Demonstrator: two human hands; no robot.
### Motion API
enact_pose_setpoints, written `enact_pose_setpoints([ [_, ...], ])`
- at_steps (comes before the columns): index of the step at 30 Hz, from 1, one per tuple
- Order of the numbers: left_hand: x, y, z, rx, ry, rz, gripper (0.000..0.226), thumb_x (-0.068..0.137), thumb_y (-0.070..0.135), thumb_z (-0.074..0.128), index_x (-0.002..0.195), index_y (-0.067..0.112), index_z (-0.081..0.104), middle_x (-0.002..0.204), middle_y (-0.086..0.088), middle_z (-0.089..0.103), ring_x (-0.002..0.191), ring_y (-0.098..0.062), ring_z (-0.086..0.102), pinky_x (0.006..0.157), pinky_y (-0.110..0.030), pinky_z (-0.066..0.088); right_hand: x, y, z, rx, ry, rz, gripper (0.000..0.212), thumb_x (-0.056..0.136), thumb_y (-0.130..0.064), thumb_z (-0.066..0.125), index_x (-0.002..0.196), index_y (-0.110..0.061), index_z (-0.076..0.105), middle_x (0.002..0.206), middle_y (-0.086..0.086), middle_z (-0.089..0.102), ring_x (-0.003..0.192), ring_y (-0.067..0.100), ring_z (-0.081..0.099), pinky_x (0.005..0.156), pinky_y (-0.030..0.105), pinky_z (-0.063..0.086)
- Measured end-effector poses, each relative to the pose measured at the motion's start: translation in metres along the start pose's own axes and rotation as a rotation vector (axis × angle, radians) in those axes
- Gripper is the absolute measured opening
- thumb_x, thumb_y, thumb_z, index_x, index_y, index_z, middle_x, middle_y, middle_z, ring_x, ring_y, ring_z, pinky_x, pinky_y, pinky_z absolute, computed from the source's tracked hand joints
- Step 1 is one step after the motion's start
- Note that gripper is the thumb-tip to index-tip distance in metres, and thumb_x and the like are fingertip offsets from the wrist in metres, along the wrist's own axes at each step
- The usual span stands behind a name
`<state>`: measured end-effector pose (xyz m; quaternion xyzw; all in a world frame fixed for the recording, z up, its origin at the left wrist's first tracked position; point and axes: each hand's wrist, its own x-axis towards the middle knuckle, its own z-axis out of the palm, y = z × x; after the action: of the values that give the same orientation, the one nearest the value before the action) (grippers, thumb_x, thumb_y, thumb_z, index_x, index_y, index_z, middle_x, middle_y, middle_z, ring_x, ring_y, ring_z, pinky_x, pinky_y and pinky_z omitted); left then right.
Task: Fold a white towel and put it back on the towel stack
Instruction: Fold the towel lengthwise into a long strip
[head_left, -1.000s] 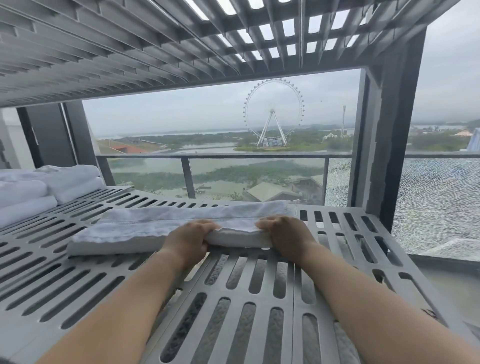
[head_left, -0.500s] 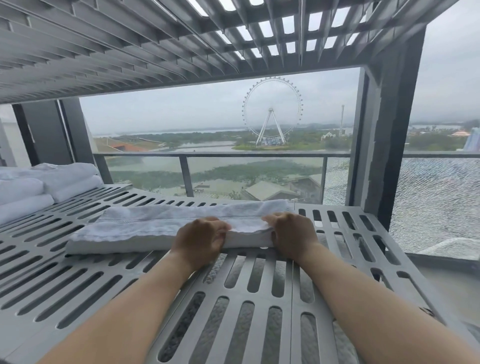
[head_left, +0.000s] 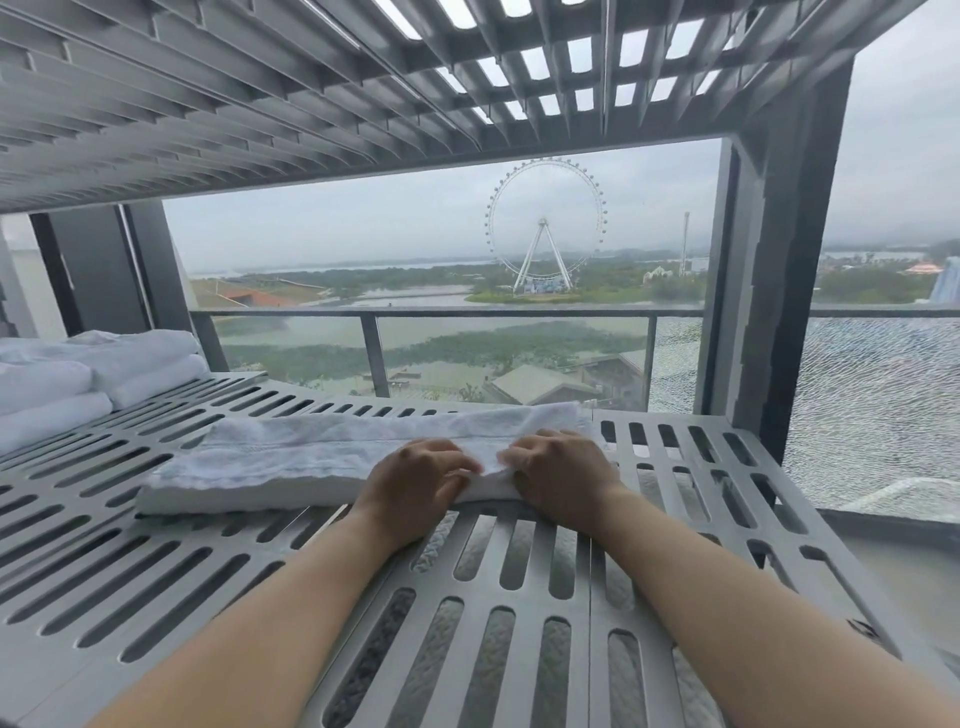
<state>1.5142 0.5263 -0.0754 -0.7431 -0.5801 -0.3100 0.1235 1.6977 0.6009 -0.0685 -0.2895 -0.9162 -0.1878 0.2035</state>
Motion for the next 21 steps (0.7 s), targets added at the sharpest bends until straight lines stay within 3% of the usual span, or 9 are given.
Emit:
enact_pose_setpoints([
  [4,0.000,-0.003,0.000,0.017,0.000,-0.074,0.017,0.083,0.023,0.063,0.097,0.029,0.070,0.103,0.011,0.067,0.096,-0.015,0.062,0.081,-0.035,0.051,0.001,-0.004,0.000,0.073,-0.026,0.078,0.023,0.085,-0.011,0.042,0.101,-0.016,0.058,0.105,0.003,0.064,0.099,0.026,0.058,0.073,0.033,0.045],
  [7,0.001,-0.004,0.000,0.049,-0.013,-0.112,0.027,0.080,0.017,0.059,0.104,0.028,0.068,0.110,0.010,0.065,0.101,-0.016,0.061,0.083,-0.035,0.051,0.001,-0.004,0.002,0.146,0.001,0.266,0.036,0.079,-0.001,0.042,0.110,-0.014,0.055,0.109,0.005,0.064,0.102,0.028,0.058,0.076,0.035,0.049],
  [10,0.002,-0.005,0.000,0.063,-0.040,-0.161,0.040,0.079,0.008,0.052,0.112,0.025,0.065,0.119,0.007,0.064,0.109,-0.018,0.058,0.087,-0.036,0.050,0.000,-0.003,0.002,0.167,-0.041,0.420,0.028,0.078,0.001,0.042,0.093,-0.014,0.060,0.096,0.010,0.066,0.088,0.029,0.062,0.065,0.031,0.043],
  [15,0.002,-0.008,-0.002,0.059,-0.046,-0.170,0.054,0.075,-0.006,0.041,0.113,0.023,0.065,0.121,0.005,0.063,0.111,-0.019,0.058,0.090,-0.037,0.049,-0.001,-0.002,0.007,0.024,0.105,0.360,0.033,0.075,0.004,0.042,0.092,-0.013,0.065,0.093,0.006,0.066,0.094,0.026,0.058,0.082,0.029,0.043],
  [21,0.000,-0.006,-0.004,0.041,-0.079,-0.193,0.049,0.081,-0.006,0.040,0.113,0.022,0.065,0.120,0.005,0.063,0.112,-0.018,0.056,0.092,-0.034,0.047,0.000,0.002,0.011,0.022,-0.013,0.437,0.027,0.078,-0.001,0.045,0.092,-0.014,0.064,0.095,0.010,0.065,0.091,0.028,0.060,0.075,0.032,0.049],
])
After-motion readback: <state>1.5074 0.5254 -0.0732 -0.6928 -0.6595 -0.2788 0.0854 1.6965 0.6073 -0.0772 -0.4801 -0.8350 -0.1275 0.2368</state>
